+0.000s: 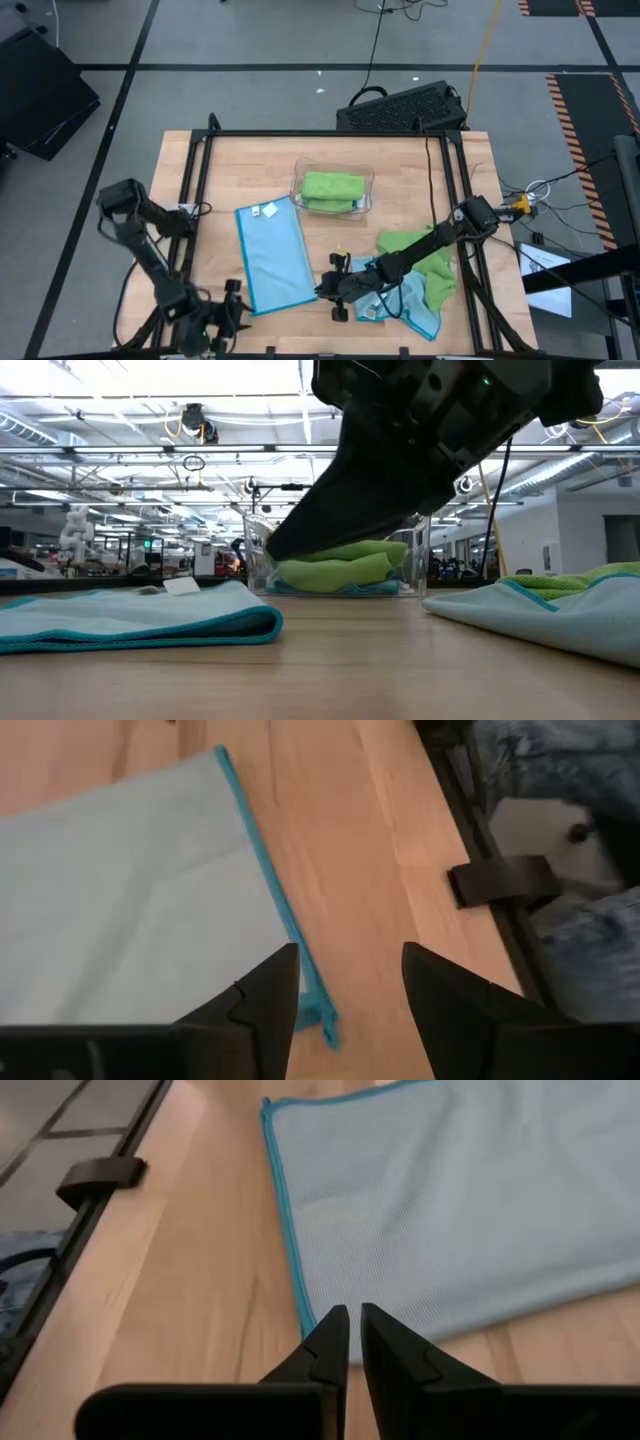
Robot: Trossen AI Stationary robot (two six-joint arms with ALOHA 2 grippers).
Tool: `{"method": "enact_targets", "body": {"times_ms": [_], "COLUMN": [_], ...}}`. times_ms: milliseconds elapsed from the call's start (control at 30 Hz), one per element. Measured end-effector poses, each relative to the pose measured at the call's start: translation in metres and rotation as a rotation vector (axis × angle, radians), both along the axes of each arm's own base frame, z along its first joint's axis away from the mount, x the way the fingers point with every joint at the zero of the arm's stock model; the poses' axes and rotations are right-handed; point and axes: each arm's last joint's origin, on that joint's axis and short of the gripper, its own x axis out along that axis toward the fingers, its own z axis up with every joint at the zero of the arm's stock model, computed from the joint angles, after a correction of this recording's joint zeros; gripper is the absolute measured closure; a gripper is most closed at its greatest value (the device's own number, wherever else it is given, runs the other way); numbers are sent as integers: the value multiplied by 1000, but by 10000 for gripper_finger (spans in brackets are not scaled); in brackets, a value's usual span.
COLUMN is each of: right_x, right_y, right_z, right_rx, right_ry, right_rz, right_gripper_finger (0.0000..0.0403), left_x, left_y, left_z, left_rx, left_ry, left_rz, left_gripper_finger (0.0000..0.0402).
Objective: Fold microfiber towels
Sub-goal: Fold the blue left microfiber cloth
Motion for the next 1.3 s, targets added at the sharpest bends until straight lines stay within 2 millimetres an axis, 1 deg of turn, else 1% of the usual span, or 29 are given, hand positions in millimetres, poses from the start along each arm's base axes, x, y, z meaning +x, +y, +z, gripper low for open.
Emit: {"method": "enact_targets", "body": {"times_ms": [133,233,300,367,467,600,667,967,1133,1300], "right_x": [0,0,0,0,0,1,1,2,2,5], "right_y": [0,1,2,2,2,0,0,-2,-1,0], "right_z": [0,0,1,1,1,1,1,1,1,5], "right_rx": [3,18,26,21,2,-24,-32,-55,-74,-70], "right_ry": [-3,2,4,0,-2,-7,-9,-12,-25,-73], "right_rz": [1,22,42,50,63,79,83,96,112,121], "right_gripper_finger": [380,380,380,380,380,380,380,380,380,380], "left_x": [4,8,10,12,12,19,23,37,43,44], "left_y": [-23,-31,-33,-35,-31,-25,-18,-4,4,12], "left_z": [-12,-21,-24,-22,-22,-25,-29,-34,-38,-44], "left_rx": [127,212,263,282,317,277,262,214,203,213], "left_ry": [-8,39,70,87,119,214,271,368,393,390], "left_rz": [-62,-64,-60,-57,-41,-54,-49,-63,-31,2], "left_gripper_finger": [214,194,176,159,140,139,151,232,290,354]}}
